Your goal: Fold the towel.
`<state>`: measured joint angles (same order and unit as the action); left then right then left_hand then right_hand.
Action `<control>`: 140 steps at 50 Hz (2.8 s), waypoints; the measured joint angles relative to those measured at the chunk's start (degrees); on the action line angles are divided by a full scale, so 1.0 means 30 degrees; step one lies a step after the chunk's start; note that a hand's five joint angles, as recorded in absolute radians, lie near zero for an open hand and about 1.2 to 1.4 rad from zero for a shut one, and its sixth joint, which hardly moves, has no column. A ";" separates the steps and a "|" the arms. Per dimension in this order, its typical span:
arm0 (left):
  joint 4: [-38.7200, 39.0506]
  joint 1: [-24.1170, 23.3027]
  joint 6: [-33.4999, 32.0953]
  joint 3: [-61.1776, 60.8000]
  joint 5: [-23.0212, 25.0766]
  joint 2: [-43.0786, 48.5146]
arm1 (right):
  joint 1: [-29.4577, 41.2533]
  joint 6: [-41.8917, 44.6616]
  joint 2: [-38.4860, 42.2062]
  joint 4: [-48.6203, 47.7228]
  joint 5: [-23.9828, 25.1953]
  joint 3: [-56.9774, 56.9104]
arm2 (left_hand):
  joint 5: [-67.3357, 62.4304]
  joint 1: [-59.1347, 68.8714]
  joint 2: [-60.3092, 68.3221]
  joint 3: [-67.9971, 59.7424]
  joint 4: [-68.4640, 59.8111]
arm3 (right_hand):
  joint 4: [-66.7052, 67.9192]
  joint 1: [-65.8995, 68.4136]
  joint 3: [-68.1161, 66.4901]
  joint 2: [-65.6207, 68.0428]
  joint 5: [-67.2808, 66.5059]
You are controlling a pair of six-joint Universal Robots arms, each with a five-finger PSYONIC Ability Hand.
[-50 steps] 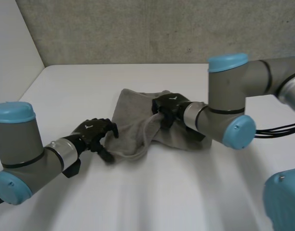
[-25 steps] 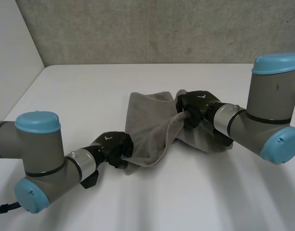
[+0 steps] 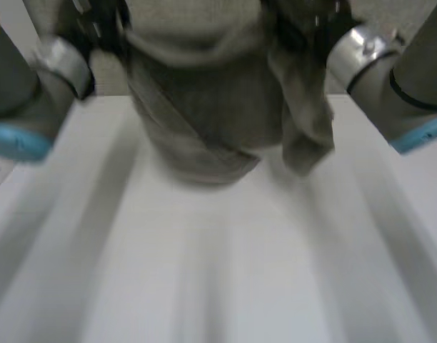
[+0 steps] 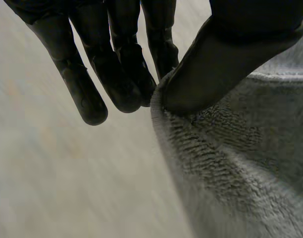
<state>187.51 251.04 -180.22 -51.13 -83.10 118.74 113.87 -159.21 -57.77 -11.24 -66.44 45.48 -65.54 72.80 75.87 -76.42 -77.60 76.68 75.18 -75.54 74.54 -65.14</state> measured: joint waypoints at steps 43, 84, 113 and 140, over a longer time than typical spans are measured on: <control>0.6329 0.2160 -0.3944 -1.5329 0.3852 -0.0045 | -0.1674 0.6654 -0.1824 0.7948 0.0434 1.0744 | 0.9351 -0.8351 -0.9235 0.9294 0.9781 | -0.0046 -0.0008 -0.0075 -0.0002 -0.0047; 0.6841 0.0705 -0.7079 -1.3923 0.4406 0.2628 | -0.6617 0.2118 -0.1704 0.2068 -0.0667 1.3464 | 1.8615 -1.6855 -1.7861 1.7855 1.8375 | -0.0014 0.0352 -0.0325 0.0461 -0.0427; 0.6546 0.0871 -0.7436 -1.0434 0.4253 0.5519 | -0.7272 0.2265 -0.0820 0.2107 -0.0820 1.3268 | 1.7930 -1.6807 -1.7814 1.7838 1.8326 | -0.0012 0.0356 -0.0328 0.0465 -0.0436; 0.3264 0.0869 -0.7221 -0.7086 0.4229 0.6702 | -0.7064 0.2400 -0.0694 0.2107 -0.0791 1.3487 | 1.7908 -1.5349 -1.6611 1.6840 1.7180 | -0.0012 0.0357 -0.0328 0.0465 -0.0447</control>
<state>197.30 253.64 -201.88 -72.39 -70.41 138.85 92.68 -152.01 -59.85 -4.92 -68.82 85.94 -11.81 26.75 26.04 -25.90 -26.06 76.64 76.25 -76.53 75.94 -66.48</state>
